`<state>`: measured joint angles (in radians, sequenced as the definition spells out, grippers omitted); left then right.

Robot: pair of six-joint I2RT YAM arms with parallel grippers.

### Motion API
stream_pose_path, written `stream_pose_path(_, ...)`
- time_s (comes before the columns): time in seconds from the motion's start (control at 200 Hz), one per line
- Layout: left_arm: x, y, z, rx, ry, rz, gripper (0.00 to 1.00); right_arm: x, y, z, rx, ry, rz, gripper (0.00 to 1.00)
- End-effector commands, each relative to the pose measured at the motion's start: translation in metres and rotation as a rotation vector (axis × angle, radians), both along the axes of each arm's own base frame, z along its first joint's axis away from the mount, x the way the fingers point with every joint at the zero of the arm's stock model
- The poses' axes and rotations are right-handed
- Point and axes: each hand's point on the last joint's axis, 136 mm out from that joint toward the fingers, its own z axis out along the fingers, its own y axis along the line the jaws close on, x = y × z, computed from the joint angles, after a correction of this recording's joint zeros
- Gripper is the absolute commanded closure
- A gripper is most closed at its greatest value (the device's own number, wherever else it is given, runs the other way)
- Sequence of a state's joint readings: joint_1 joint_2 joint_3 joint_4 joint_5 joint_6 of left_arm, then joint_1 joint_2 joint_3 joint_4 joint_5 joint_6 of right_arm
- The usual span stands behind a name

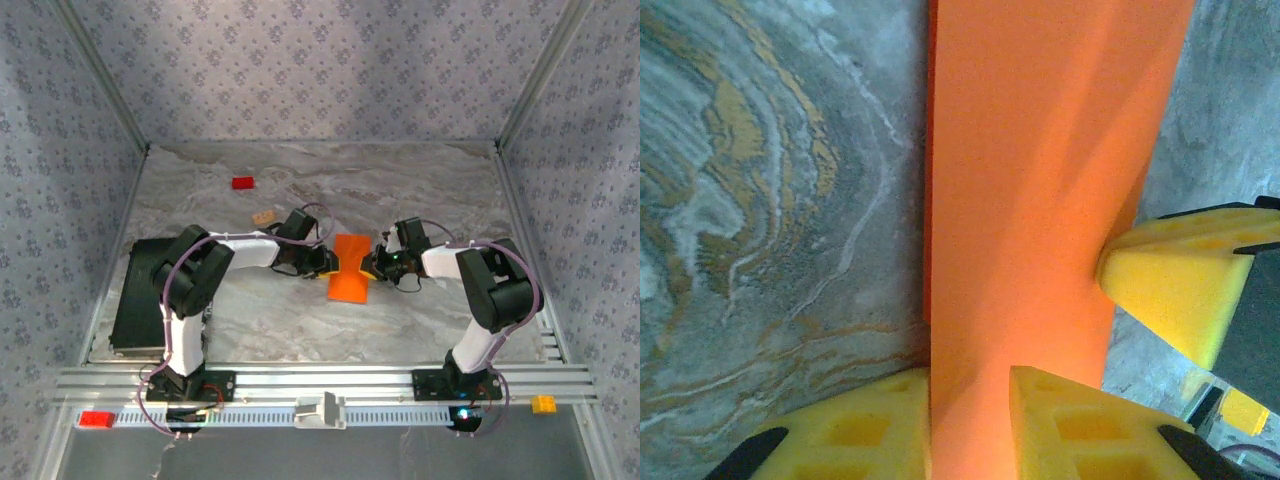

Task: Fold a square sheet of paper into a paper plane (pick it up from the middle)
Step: Third fold the triangle at the center of the table.

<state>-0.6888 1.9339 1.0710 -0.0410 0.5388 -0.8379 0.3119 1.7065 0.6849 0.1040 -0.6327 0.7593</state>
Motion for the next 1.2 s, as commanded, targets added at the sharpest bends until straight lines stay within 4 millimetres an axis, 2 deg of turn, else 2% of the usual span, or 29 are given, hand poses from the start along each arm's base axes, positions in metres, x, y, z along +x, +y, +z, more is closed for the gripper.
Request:
stream_pose_path(0.0,-0.003,-0.005,0.004,-0.012,-0.002,-0.026,0.74,-0.019,-0.018,-0.035,-0.103,0.095,-0.023,0.88)
stream_pose_path(0.195,-0.002,-0.006,0.012,-0.035,-0.017,-0.023,0.75,-0.018,-0.018,-0.034,-0.102,0.091,-0.025,0.88)
stream_pose_path(0.55,-0.002,-0.005,0.019,-0.058,-0.017,0.004,0.92,-0.016,-0.014,-0.025,-0.075,0.059,-0.014,0.85)
stream_pose_path(0.7,-0.005,-0.003,0.027,-0.074,-0.012,0.034,0.97,-0.009,-0.008,-0.005,-0.053,-0.008,0.005,0.78)
stream_pose_path(0.914,-0.012,0.007,0.034,-0.091,-0.003,0.091,0.96,-0.007,-0.007,0.038,-0.163,-0.198,0.045,0.46)
stream_pose_path(1.079,-0.018,0.013,0.033,-0.097,0.02,0.129,0.96,-0.013,0.0,0.067,-0.278,-0.376,0.14,0.46)
stream_pose_path(1.194,-0.019,0.016,0.032,-0.092,0.021,0.144,0.97,-0.021,0.015,0.081,-0.305,-0.513,0.221,0.47)
